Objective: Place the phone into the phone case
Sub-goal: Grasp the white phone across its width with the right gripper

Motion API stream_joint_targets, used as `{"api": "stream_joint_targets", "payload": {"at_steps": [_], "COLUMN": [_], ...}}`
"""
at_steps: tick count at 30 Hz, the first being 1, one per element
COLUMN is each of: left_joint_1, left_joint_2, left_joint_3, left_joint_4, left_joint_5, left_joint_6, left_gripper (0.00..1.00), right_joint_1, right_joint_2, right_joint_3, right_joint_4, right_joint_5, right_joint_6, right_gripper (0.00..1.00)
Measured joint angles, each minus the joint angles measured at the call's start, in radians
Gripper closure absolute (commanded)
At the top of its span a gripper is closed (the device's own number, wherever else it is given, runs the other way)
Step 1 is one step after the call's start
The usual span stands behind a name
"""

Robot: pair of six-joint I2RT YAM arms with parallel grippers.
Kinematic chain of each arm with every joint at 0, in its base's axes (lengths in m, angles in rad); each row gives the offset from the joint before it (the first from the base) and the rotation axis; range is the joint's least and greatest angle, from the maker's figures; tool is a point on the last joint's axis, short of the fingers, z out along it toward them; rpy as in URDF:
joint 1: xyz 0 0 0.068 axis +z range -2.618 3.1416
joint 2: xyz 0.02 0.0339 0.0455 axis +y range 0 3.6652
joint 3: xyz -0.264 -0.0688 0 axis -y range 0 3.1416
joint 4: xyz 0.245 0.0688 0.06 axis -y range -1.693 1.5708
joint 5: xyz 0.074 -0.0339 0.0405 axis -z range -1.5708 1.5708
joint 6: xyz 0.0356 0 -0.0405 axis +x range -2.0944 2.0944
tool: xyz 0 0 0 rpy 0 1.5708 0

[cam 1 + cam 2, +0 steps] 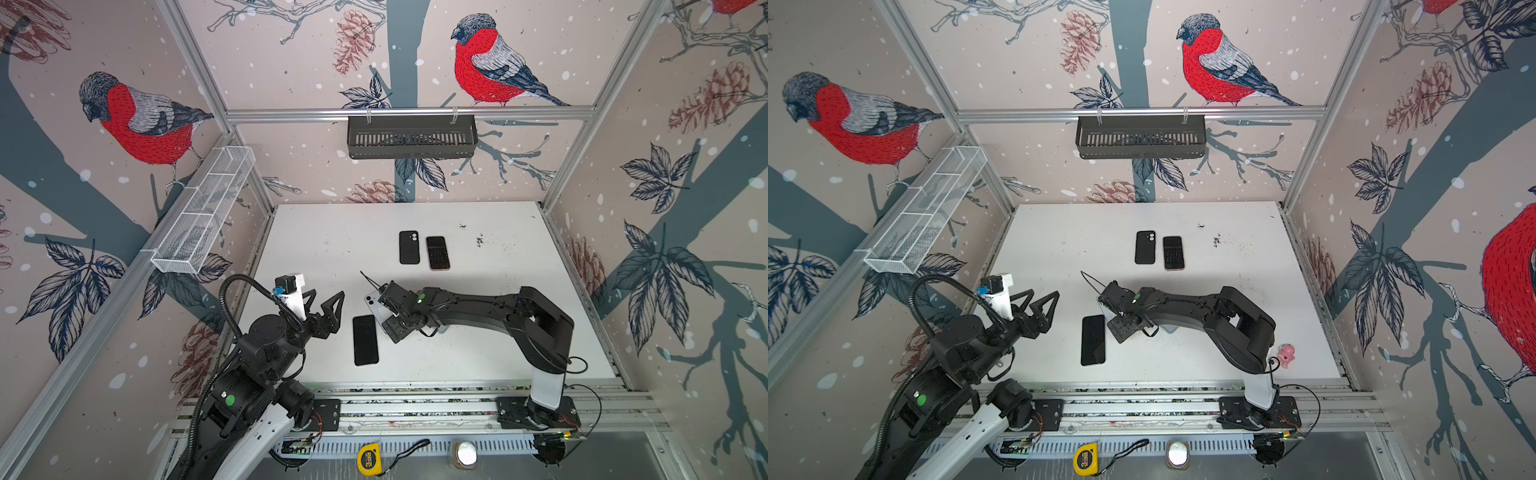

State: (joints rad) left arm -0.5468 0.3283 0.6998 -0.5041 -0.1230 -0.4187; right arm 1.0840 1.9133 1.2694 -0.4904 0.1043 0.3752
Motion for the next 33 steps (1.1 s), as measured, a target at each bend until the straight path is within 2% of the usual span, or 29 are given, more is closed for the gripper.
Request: {"api": "stream_joint_targets", "payload": {"at_steps": [4, 17, 25, 29, 33], "left_joint_1": [0.0, 0.001, 0.001, 0.001, 0.001], "left_joint_2": [0.0, -0.012, -0.016, -0.017, -0.017], "left_joint_3": [0.0, 0.0, 0.0, 0.0, 0.0], "left_joint_4": [0.0, 0.001, 0.001, 0.001, 0.001], "left_joint_5": [0.0, 0.011, 0.011, 0.011, 0.011], "left_joint_6": [0.0, 0.0, 0.0, 0.0, 0.0], "left_gripper": [0.16, 0.16, 0.16, 0.16, 0.16], "right_joint_1": [0.013, 0.011, -0.014, -0.02, -0.024], "right_joint_2": [0.031, 0.137, 0.179, 0.184, 0.174], "right_joint_3": [0.023, 0.107, 0.149, 0.164, 0.172], "right_joint_4": [-0.001, 0.054, 0.1, 0.095, 0.063], "right_joint_5": [-0.012, 0.036, 0.07, 0.072, 0.08], "right_joint_6": [0.015, 0.074, 0.092, 0.092, 0.08], "right_gripper": [0.01, 0.02, 0.1, 0.23, 0.26]}}
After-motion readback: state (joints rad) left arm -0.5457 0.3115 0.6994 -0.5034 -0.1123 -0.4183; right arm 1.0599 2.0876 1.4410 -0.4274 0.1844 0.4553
